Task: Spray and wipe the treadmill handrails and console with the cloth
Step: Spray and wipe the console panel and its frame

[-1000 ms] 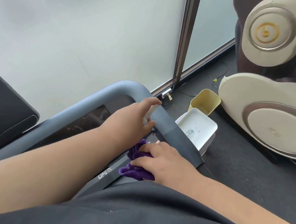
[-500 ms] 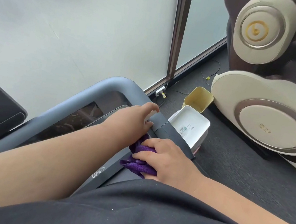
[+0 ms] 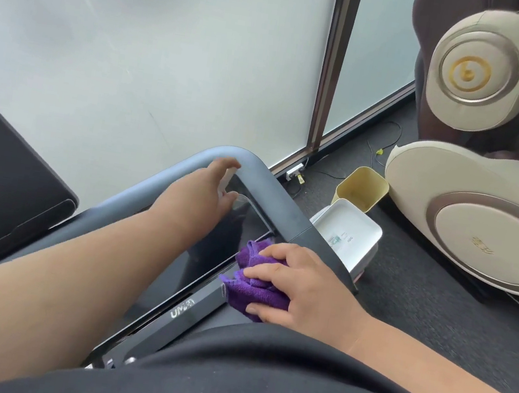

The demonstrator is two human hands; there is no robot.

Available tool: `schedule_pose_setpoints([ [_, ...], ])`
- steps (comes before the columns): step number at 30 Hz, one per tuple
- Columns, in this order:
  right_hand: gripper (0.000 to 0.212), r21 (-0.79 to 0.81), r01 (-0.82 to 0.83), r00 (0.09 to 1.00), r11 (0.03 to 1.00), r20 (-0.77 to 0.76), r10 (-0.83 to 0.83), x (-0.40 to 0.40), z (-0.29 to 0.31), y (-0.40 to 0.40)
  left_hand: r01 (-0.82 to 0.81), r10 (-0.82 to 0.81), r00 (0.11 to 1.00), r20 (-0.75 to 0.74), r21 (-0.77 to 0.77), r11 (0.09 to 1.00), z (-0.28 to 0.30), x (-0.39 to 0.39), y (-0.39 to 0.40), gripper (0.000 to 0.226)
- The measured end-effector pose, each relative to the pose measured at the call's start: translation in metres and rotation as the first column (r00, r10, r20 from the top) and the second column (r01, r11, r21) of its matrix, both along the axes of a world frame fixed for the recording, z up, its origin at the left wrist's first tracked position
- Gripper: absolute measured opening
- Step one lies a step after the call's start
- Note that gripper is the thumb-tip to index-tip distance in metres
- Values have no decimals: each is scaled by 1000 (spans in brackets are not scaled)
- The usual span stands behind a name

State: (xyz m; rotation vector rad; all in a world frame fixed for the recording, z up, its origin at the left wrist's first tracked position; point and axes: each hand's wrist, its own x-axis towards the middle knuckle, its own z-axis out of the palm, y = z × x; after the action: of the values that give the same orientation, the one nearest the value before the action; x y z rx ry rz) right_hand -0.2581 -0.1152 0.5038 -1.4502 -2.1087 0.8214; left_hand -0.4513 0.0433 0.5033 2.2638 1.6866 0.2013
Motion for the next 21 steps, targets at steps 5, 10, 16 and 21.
schedule_pose_setpoints([
  [5, 46, -10, 50, 999, 999, -16, -51, -15, 2, 14, -1, 0, 997, -83, -8, 1000, 3, -10, 28, 44],
  [10, 46, -80, 187, 979, 979, -65, -192, -34, 11, 48, -44, 40, 992, -116, -31, 999, 0, -13, 39, 43],
  [16, 46, -103, 97, 992, 990, -66, -104, -49, 10, 45, -60, 44, 986, -161, -90, 994, -2, -19, 41, 42],
  [21, 49, -128, 23, 997, 992, -68, -32, -51, 9, 30, -87, 83, 989, -121, -35, 996, 6, -35, 36, 43],
])
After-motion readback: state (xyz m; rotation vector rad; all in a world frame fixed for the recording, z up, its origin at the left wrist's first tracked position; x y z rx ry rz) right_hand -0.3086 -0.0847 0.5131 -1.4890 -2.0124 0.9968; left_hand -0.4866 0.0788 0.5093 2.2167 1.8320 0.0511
